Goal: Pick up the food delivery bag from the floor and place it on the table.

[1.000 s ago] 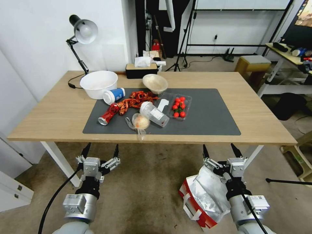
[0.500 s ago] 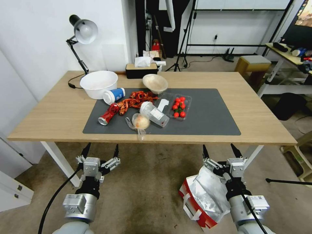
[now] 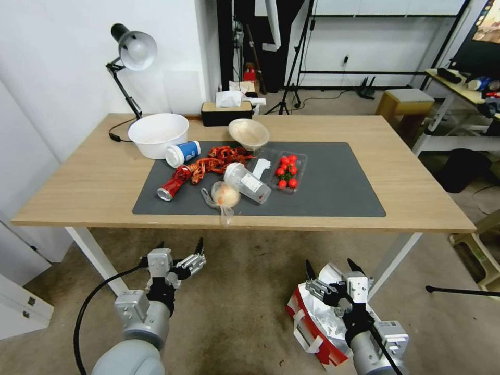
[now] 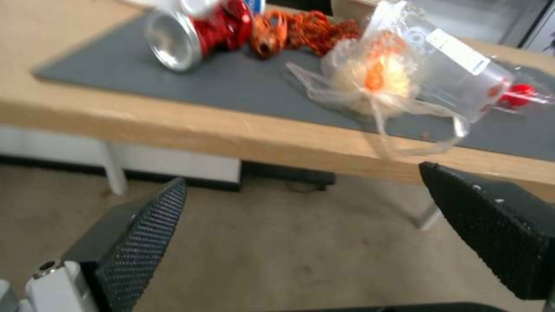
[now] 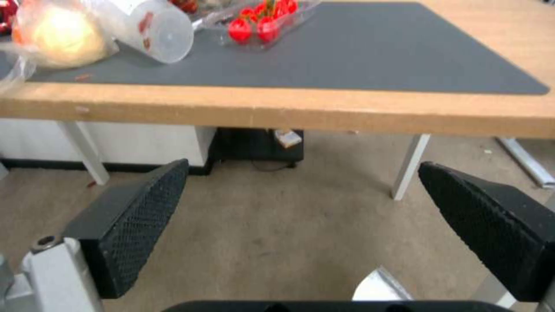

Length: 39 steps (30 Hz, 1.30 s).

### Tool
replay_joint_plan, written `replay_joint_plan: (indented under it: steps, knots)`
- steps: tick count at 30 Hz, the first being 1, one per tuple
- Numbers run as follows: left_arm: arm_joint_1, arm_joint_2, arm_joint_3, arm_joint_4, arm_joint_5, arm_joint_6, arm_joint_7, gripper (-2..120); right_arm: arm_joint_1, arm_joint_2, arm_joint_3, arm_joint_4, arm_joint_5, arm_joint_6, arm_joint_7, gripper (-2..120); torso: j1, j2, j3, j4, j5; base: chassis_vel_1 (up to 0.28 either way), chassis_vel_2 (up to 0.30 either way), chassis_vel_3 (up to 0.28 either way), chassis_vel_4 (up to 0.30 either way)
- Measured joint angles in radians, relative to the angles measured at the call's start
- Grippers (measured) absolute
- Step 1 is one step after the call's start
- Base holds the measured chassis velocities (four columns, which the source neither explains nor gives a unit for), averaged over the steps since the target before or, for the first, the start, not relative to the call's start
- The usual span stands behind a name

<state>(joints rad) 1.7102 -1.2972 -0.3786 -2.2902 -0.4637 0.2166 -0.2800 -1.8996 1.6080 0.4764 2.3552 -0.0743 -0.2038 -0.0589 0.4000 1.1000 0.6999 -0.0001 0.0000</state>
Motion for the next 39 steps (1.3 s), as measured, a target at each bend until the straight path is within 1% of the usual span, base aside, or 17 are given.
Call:
replay_joint_plan:
  steps: [1,2,4,5,9,16,21,23,26,27,30,31,34,35,38,39]
  knots:
    - [0.0,0.0,0.0,0.0,0.0,0.0,0.0,100,0.0,0.0,0.0,0.0,0.0,0.0,0.0,100,0.0,0.0,0.0,0.0,0.0,0.0,0.0,0.0,0.0]
    - [-0.001,0.008,0.004,0.003,-0.028,-0.022,-0.004,100,-0.001,0.0,0.0,0.003,-0.001,0.003,0.001,100,0.0,0.0,0.0,0.0001,0.0,0.0,0.0,0.0,0.0]
    - [0.0,0.013,0.005,0.011,-0.049,-0.055,-0.002,100,-0.002,0.0,0.0,0.007,-0.002,0.01,0.003,100,0.0,0.0,0.0,0.0001,0.0,0.0,0.0,0.0,0.0]
    - [0.0,0.013,0.005,0.011,-0.049,-0.055,-0.002,100,-0.002,0.0,0.0,0.007,-0.002,0.01,0.003,100,0.0,0.0,0.0,0.0001,0.0,0.0,0.0,0.0,0.0]
    - [0.004,0.014,0.005,0.022,-0.06,-0.092,0.018,100,-0.006,0.0,0.001,0.018,-0.006,0.021,0.004,100,0.0,0.0,0.0,0.0001,0.0,0.0,0.0,0.0,0.0]
    - [0.009,0.013,0.006,0.031,-0.073,-0.116,0.034,100,-0.012,0.0,0.003,0.026,-0.013,0.03,0.004,100,0.0,0.0,0.0,0.0001,0.0,0.0,0.0,0.0,0.0]
    - [0.01,0.013,0.007,0.026,-0.081,-0.108,0.015,100,-0.014,0.0,0.004,0.027,-0.015,0.034,0.005,100,-0.001,-0.001,-0.001,0.0001,0.0,0.0,0.0,0.0,0.0]
    - [0.008,0.013,0.007,0.023,-0.086,-0.103,0.01,100,-0.015,0.0,0.004,0.027,-0.015,0.035,0.005,100,-0.003,-0.006,-0.003,0.0001,0.0,0.0,0.0,0.0,0.0]
    - [0.006,0.017,0.006,0.017,-0.097,-0.096,0.003,100,-0.018,0.002,0.003,0.029,-0.017,0.04,0.005,100,-0.013,-0.028,-0.015,0.0,0.0,0.0,0.0,0.0,0.0]
    - [0.006,0.017,0.006,0.017,-0.097,-0.096,0.003,100,-0.018,0.002,0.003,0.029,-0.017,0.04,0.005,100,-0.013,-0.028,-0.015,0.0,0.0,0.0,0.0,0.0,0.0]
    - [0.006,0.018,0.005,0.013,-0.1,-0.092,0.0,100,-0.021,0.002,0.003,0.03,-0.018,0.042,0.003,100,-0.022,-0.05,-0.027,0.0,-0.0001,0.0,0.0,0.0,0.0]
    - [0.006,0.018,0.005,0.013,-0.1,-0.092,0.0,100,-0.021,0.002,0.003,0.03,-0.018,0.042,0.003,100,-0.022,-0.05,-0.027,0.0,-0.0001,0.0,0.0,0.0,0.0]
    - [0.007,0.017,0.004,0.011,-0.1,-0.09,0.0,100,-0.021,0.002,0.002,0.031,-0.018,0.043,-0.001,100,-0.031,-0.071,-0.039,0.0,-0.0001,0.0,0.0,0.0,0.0]
    - [0.007,0.017,0.004,0.011,-0.1,-0.09,0.0,100,-0.021,0.002,0.002,0.031,-0.018,0.043,-0.001,100,-0.031,-0.071,-0.039,0.0,-0.0001,0.0,0.0,0.0,0.0]
    - [0.009,0.017,0.004,0.008,-0.099,-0.089,-0.001,100,-0.02,0.001,0.002,0.031,-0.018,0.047,-0.001,100,-0.041,-0.093,-0.051,0.0,0.0,0.0,0.0,0.0,0.0]
    - [0.009,0.017,0.004,0.008,-0.099,-0.089,-0.001,100,-0.02,0.001,0.002,0.031,-0.018,0.047,-0.001,100,-0.041,-0.093,-0.051,0.0,0.0,0.0,0.0,0.0,0.0]
